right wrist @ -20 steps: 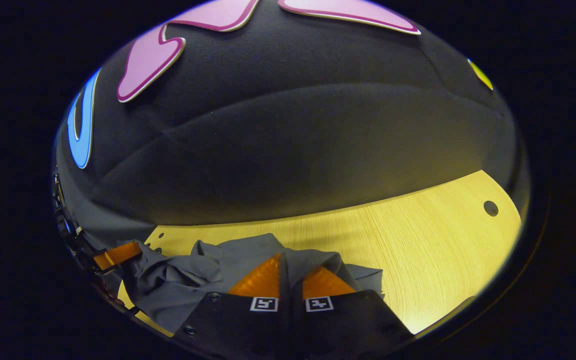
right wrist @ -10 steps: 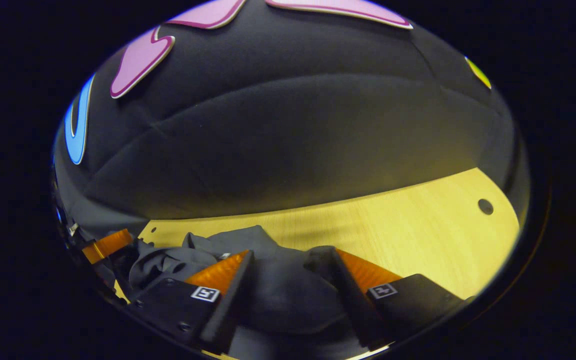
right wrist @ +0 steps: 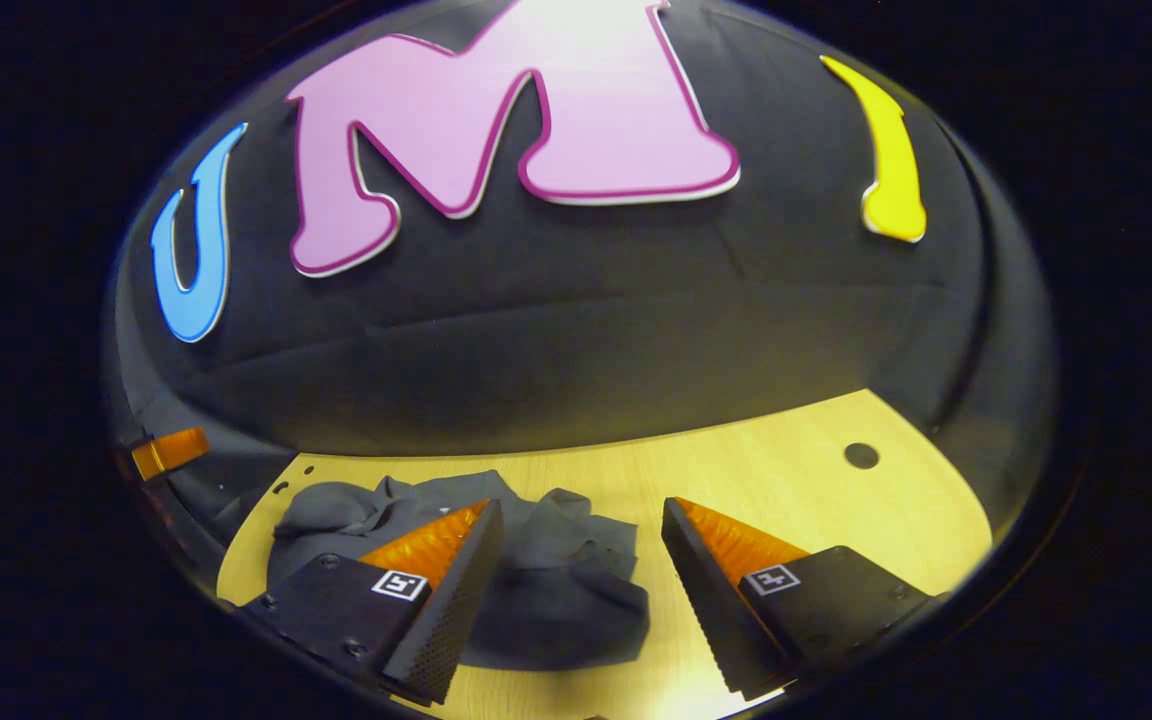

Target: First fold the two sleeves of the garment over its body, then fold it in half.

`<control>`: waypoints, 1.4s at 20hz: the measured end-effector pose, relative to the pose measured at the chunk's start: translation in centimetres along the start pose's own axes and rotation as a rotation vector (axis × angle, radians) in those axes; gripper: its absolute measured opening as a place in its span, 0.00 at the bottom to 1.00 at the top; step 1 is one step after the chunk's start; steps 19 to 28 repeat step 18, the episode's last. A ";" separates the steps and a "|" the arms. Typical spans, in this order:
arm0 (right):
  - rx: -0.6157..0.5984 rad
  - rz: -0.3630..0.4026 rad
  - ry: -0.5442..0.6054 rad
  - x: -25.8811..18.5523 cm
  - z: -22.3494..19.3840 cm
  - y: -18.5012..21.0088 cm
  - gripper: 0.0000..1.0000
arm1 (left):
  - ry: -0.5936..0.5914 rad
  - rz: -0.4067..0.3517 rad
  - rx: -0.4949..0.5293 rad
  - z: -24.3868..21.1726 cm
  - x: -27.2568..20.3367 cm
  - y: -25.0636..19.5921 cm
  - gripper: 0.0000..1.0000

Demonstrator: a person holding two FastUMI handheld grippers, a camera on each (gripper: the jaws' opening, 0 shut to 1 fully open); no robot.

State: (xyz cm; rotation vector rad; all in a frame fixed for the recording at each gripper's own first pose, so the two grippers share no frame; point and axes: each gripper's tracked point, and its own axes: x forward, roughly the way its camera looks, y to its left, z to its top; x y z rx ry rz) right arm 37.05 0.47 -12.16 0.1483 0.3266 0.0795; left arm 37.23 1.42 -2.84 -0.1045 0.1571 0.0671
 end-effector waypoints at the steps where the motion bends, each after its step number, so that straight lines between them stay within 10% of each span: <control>1: -0.010 -0.010 -0.015 -1.4 0.6 -0.1 0.98 | -0.012 -0.002 0.006 0.7 -1.6 0.1 0.96; 18: -0.088 0.012 -0.101 -26.4 -0.8 5.6 0.99 | -0.062 -0.137 0.023 0.8 -27.2 -1.3 0.96; 28: -0.088 0.012 -0.101 -26.4 -0.8 5.6 0.99 | -0.062 -0.137 0.023 0.8 -27.2 -1.3 0.96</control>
